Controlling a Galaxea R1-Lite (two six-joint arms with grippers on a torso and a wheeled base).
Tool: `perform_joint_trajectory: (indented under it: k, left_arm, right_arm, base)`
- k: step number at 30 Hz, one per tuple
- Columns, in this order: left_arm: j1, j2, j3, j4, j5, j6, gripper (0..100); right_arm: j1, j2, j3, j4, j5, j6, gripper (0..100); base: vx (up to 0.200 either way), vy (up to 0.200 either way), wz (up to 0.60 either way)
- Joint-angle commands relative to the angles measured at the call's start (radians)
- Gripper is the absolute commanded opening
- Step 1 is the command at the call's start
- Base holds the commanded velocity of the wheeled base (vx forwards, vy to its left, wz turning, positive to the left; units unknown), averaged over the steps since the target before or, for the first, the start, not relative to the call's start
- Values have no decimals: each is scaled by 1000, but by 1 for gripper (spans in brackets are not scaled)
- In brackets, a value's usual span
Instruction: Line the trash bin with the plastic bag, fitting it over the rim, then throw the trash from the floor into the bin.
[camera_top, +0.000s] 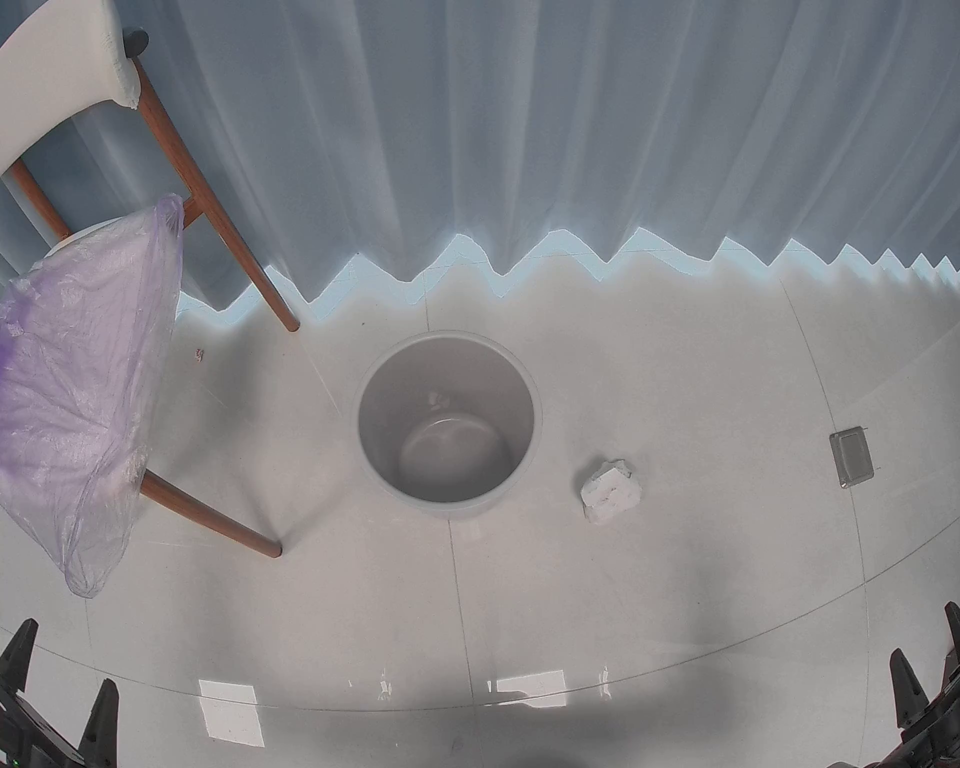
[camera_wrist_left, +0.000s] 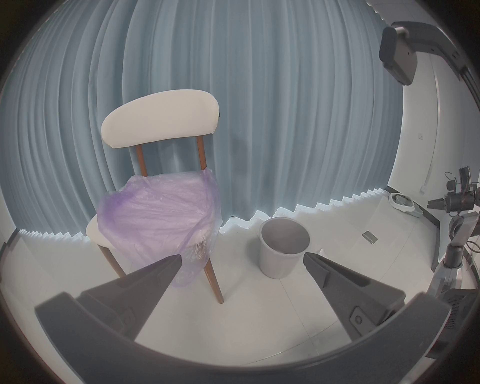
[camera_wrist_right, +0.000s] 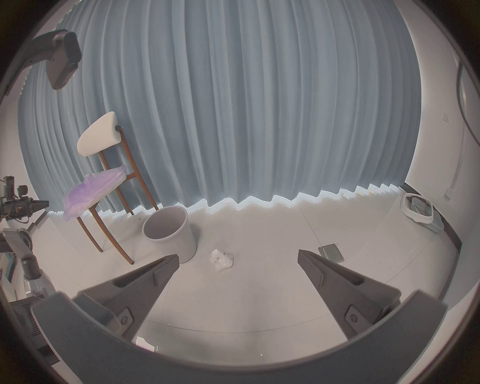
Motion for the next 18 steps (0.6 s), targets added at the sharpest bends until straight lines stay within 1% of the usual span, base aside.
perform_joint_trajectory:
  k: [1,3,4,6,9,10,12,16,17,18]
  left_arm:
    - [-4,179,-122,25,10,5,100]
    - [3,280,-180,19,11,3,100]
    - [3,289,-185,19,13,3,100]
    - [4,426,-275,19,11,2,100]
    - [4,516,-326,19,11,0,100]
    - [7,585,-364,17,13,0,100]
    - [13,631,-395,17,13,0,100]
    - [52,772,-488,11,11,6,100]
    - [52,772,-488,11,11,6,100]
    - [67,838,-542,8,11,6,100]
  right_arm:
    - [1,-17,18,-2,0,0,100]
    - [1,-17,18,0,0,0,100]
    - [1,-17,18,-2,0,0,100]
    - [1,-17,18,-2,0,0,100]
    - [1,-17,18,0,0,1,100]
    - [1,-17,18,-2,0,1,100]
    - [-1,-17,18,-2,0,1,100]
    - [1,-17,18,-2,0,1,100]
    - [1,-17,18,-2,0,1,100]
    - [1,-17,18,-2,0,1,100]
  base:
    - [0,0,0]
    - [0,0,0]
    - [0,0,0]
    - [0,0,0]
    - [0,0,0]
    - [0,0,0]
    - [0,0,0]
    - [0,0,0]
    - [0,0,0]
    - [0,0,0]
